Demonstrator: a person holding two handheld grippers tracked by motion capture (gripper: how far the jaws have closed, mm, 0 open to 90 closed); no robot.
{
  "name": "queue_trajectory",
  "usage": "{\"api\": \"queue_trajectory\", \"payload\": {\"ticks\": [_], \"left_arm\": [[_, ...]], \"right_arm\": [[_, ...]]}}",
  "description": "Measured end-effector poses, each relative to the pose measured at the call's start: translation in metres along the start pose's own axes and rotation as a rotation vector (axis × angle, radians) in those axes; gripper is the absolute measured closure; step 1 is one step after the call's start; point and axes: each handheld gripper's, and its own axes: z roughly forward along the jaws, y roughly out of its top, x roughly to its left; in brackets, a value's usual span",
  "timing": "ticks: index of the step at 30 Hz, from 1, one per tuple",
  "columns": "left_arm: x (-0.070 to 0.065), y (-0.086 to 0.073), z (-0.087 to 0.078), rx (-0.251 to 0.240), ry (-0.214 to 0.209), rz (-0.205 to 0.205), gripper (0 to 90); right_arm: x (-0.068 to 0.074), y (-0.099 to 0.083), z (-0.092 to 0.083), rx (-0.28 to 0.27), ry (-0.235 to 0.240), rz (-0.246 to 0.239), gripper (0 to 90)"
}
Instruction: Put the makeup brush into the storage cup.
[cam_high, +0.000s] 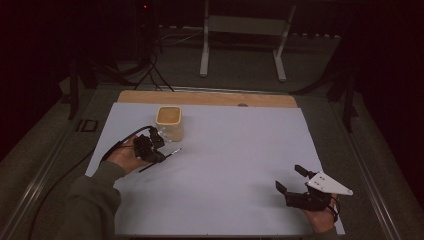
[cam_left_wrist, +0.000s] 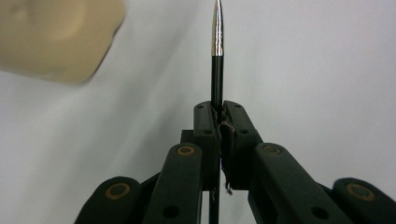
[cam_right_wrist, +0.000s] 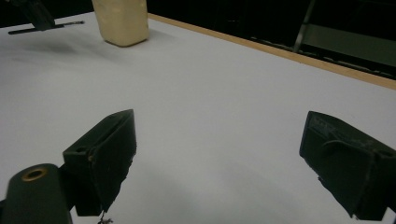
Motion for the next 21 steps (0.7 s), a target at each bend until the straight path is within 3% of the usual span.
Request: {"api": "queue_trajectory", "payload": {"ticks": [16,21], "left_arm": [[0.007,-0.005,-0.019,-0.103,0.026,-0.055,86.7],[0.008,-0.005,-0.023,-0.12,0.038,-0.056,86.6]], "right_arm": [[0.0,0.0,0.0,0.001,-0.001,0.0,10.8],[0.0,0.0,0.0,0.002,-0.001,0.001,10.8]]}}
